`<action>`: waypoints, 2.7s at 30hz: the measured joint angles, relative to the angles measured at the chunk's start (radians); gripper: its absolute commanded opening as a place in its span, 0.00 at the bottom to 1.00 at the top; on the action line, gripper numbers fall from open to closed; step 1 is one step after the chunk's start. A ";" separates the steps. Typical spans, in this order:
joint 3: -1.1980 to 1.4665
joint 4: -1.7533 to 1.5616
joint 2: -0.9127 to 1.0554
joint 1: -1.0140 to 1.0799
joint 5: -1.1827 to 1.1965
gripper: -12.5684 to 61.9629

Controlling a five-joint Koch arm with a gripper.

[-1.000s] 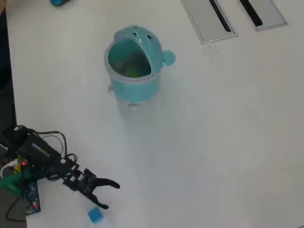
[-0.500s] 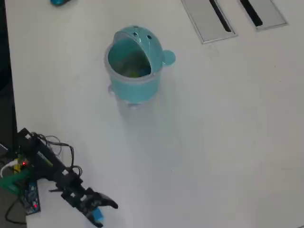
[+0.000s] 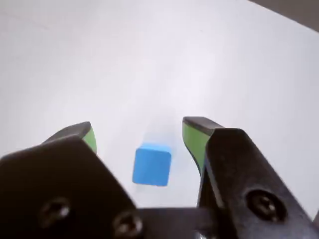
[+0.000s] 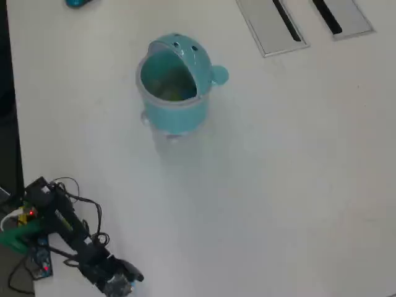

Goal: Grasp RGB lego blocks and put them in the bin one by one.

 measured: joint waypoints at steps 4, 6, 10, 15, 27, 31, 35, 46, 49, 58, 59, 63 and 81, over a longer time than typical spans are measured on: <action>0.043 0.028 -0.002 0.000 0.000 0.60; 0.094 0.040 -0.003 0.000 0.000 0.61; 0.109 0.044 -0.054 0.000 -0.002 0.63; 0.109 0.041 -0.112 0.000 0.012 0.63; 0.109 0.037 -0.144 0.003 0.060 0.62; 0.109 0.037 -0.144 0.017 0.060 0.61; 0.109 0.037 -0.149 0.028 0.060 0.61; 0.109 0.055 -0.152 0.051 0.052 0.62; 0.110 0.072 -0.152 0.038 0.052 0.62; 0.152 0.077 -0.160 -0.005 0.037 0.62; 0.153 0.077 -0.166 -0.008 0.035 0.62; 0.153 0.075 -0.202 -0.014 0.032 0.62; 0.152 0.000 -0.279 -0.017 0.032 0.32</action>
